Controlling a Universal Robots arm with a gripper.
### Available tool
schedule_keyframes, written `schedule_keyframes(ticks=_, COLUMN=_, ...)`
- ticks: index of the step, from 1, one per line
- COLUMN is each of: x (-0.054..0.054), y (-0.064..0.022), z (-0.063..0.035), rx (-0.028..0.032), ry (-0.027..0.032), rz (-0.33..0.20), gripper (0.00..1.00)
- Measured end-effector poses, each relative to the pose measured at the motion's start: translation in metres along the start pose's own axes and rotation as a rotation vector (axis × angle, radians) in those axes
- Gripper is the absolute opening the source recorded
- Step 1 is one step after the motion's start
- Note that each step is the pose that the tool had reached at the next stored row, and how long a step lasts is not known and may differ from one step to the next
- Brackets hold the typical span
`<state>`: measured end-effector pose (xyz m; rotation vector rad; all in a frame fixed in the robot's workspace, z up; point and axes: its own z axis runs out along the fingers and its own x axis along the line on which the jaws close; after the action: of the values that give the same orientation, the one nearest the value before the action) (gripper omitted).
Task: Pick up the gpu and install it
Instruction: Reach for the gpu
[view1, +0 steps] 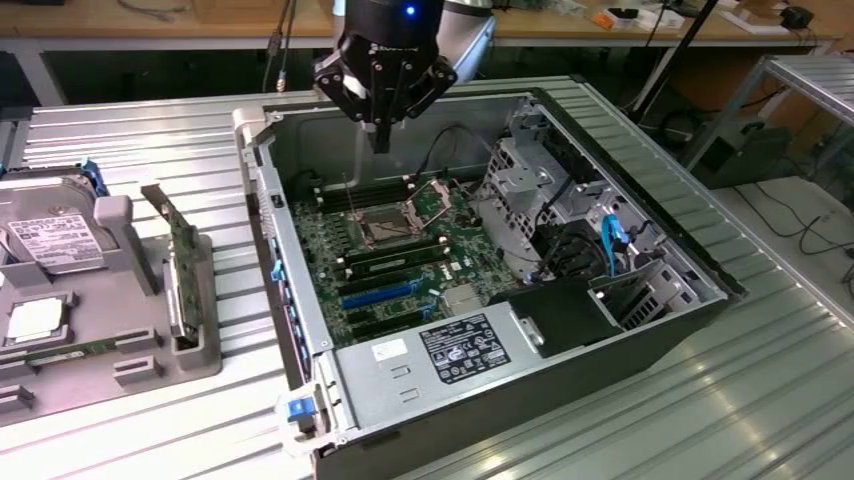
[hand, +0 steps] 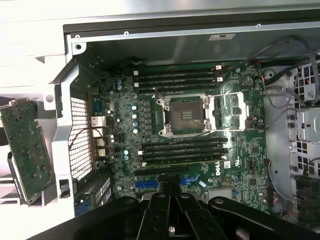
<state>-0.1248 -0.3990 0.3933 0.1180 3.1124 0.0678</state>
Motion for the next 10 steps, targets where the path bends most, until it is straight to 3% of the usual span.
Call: schedule_keyframes(ticks=10, x=0.009, y=-0.0007, z=-0.0003, rx=0.0001, ry=0.0001, rz=0.0, gripper=0.11)
